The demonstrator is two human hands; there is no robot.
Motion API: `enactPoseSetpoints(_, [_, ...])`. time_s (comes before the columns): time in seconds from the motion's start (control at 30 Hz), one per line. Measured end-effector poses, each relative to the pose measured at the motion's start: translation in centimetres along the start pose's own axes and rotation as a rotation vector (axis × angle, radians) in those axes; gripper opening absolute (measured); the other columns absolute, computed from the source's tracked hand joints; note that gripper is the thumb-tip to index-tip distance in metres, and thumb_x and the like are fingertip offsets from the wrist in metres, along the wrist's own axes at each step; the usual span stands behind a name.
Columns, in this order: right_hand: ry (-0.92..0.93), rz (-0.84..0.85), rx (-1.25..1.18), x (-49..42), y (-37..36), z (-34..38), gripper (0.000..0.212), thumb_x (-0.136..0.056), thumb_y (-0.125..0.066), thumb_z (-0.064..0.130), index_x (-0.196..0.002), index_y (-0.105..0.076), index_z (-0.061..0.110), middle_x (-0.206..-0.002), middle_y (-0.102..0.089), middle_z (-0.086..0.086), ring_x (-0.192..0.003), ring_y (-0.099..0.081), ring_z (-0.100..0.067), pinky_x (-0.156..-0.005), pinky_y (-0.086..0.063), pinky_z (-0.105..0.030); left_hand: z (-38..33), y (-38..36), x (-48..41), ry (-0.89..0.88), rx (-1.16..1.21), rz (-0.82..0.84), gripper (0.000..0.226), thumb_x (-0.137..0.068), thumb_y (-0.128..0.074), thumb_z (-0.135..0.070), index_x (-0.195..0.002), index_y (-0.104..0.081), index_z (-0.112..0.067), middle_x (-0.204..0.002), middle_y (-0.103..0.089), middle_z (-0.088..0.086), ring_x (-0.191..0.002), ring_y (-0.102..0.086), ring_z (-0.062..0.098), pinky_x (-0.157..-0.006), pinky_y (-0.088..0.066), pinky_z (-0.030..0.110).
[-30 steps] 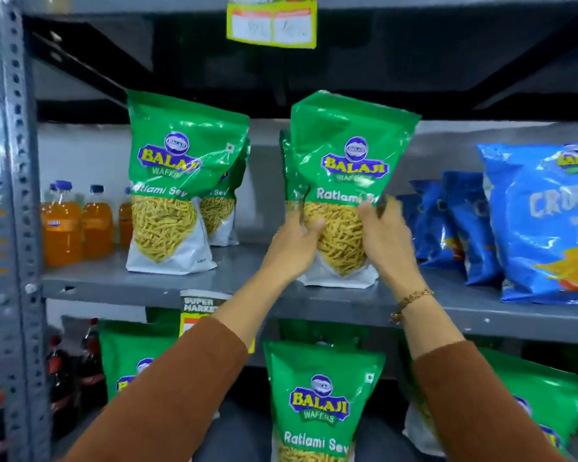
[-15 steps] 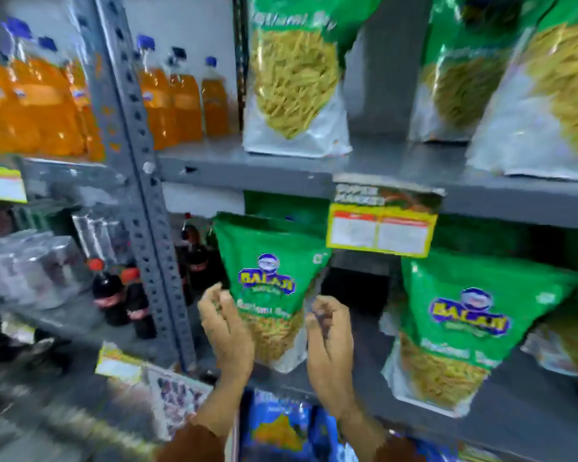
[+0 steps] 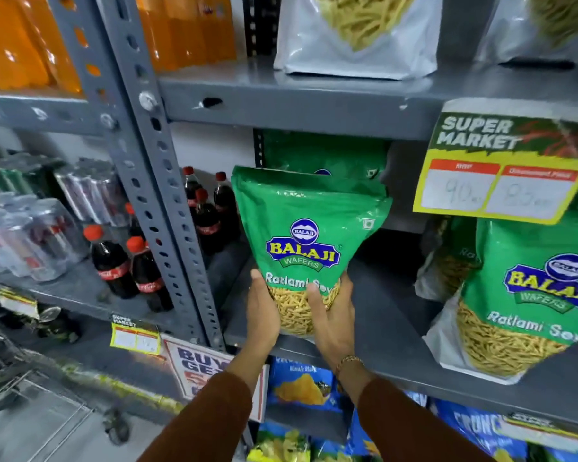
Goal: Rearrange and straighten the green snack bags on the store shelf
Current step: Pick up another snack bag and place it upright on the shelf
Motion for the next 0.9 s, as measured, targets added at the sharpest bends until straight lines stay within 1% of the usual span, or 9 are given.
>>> enactPoseSetpoints(0.17, [0.015, -0.024, 0.014, -0.5, -0.2, 0.2, 0.056, -0.075, -0.048, 0.066, -0.122, -0.036, 0.038, -0.111, -0.062, 0.014, -0.101, -0.060, 0.004, -0.085, -0.050, -0.023, 0.6, -0.2, -0.6, 0.021, 0.004, -0.032, 0.064, -0.084, -0.012, -0.063, -0.084, -0.065, -0.029, -0.086, -0.071, -0.007, -0.087, -0.066, 0.014, -0.085, -0.050, 0.036])
enactPoseSetpoints(0.27, [-0.012, -0.010, 0.019, -0.6, -0.2, 0.2, 0.056, -0.076, -0.049, 0.065, -0.123, -0.033, 0.040, -0.113, -0.063, 0.011, -0.103, -0.061, -0.001, -0.090, -0.054, -0.034, 0.7, -0.2, -0.9, 0.025, 0.000, -0.057, 0.063, -0.086, -0.012, -0.063, -0.085, -0.065, -0.029, -0.089, -0.070, -0.006, -0.091, -0.065, 0.017, -0.092, -0.049, 0.043])
enactPoseSetpoints(0.37, [-0.009, 0.046, -0.002, -0.5, 0.2, 0.6, 0.063, -0.076, -0.050, 0.065, -0.128, -0.030, 0.036, -0.121, -0.058, 0.013, -0.111, -0.057, -0.001, -0.097, -0.052, -0.042, 0.6, -0.3, -0.6, 0.005, -0.017, -0.076, 0.065, -0.089, -0.010, -0.062, -0.092, -0.064, -0.025, -0.097, -0.069, -0.003, -0.100, -0.063, 0.022, -0.094, -0.046, 0.038])
enactPoseSetpoints(0.47, [0.052, 0.033, 0.129, 0.7, 1.8, 0.0, 0.092, -0.077, -0.041, 0.077, -0.147, -0.014, 0.023, -0.153, -0.026, 0.003, -0.143, -0.019, -0.013, -0.118, -0.020, -0.052, 0.5, -0.5, 1.1, -0.232, -0.122, -0.306, 0.061, -0.094, -0.011, -0.053, -0.120, -0.052, -0.016, -0.125, -0.057, 0.012, -0.124, -0.046, 0.030, -0.101, -0.036, 0.037])
enactPoseSetpoints(0.53, [0.214, -0.037, 0.280, 2.0, 4.0, -0.6, 0.090, -0.085, -0.026, 0.076, -0.149, -0.006, 0.017, -0.157, -0.009, 0.002, -0.147, 0.003, -0.013, -0.120, 0.001, -0.050, 0.8, -1.2, 3.3, -0.485, -0.261, -0.341, 0.063, -0.095, -0.012, -0.050, -0.134, -0.038, -0.008, -0.145, -0.037, 0.017, -0.138, -0.024, 0.029, -0.114, -0.017, 0.043])
enactPoseSetpoints(0.6, [0.375, -0.116, 0.408, 3.4, 7.2, -1.0, 0.075, -0.095, -0.025, 0.062, -0.149, -0.010, 0.012, -0.160, -0.007, -0.006, -0.148, 0.002, -0.025, -0.118, 0.007, -0.051, 1.8, -2.8, 6.0, -0.676, -0.339, -0.279, 0.054, -0.097, -0.016, -0.044, -0.139, -0.026, -0.011, -0.155, -0.016, 0.007, -0.143, -0.007, 0.026, -0.117, -0.002, 0.042])
enactPoseSetpoints(0.73, [0.503, -0.387, 0.563, 4.5, 14.9, -2.2, 0.073, -0.096, -0.027, 0.058, -0.151, 0.000, 0.019, -0.161, 0.010, 0.005, -0.147, 0.011, -0.028, -0.115, 0.018, -0.044, 3.1, -7.4, 10.2, -0.908, -0.373, 0.067, 0.046, -0.097, -0.025, -0.042, -0.138, -0.022, -0.022, -0.157, -0.001, -0.006, -0.143, -0.006, 0.032, -0.117, -0.006, 0.042])
enactPoseSetpoints(0.83, [0.288, -0.597, 0.439, 3.4, 21.5, -3.0, 0.086, -0.087, -0.029, 0.073, -0.149, 0.003, 0.021, -0.159, 0.004, -0.006, -0.146, 0.011, -0.020, -0.115, 0.013, -0.052, 2.6, -13.7, 12.0, -0.750, -0.258, 0.272, 0.055, -0.094, -0.026, -0.054, -0.141, -0.021, -0.026, -0.155, -0.016, -0.005, -0.143, -0.014, 0.022, -0.117, -0.013, 0.040])
enactPoseSetpoints(0.9, [0.126, -0.571, 0.236, 1.6, 24.4, -3.5, 0.107, -0.076, -0.036, 0.085, -0.147, 0.003, 0.014, -0.154, -0.003, -0.009, -0.146, 0.001, -0.024, -0.117, 0.000, -0.058, 2.1, -17.5, 12.7, -0.547, -0.189, 0.323, 0.067, -0.087, -0.024, -0.068, -0.139, -0.018, -0.027, -0.150, -0.019, -0.009, -0.141, -0.017, 0.017, -0.116, -0.015, 0.041])
Point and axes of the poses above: each hand's wrist, its own x-axis away from the middle knuckle, its own y-axis out of the back of the hand, z = x × y, the point moved 1 cm from there along -x, towards the middle knuckle
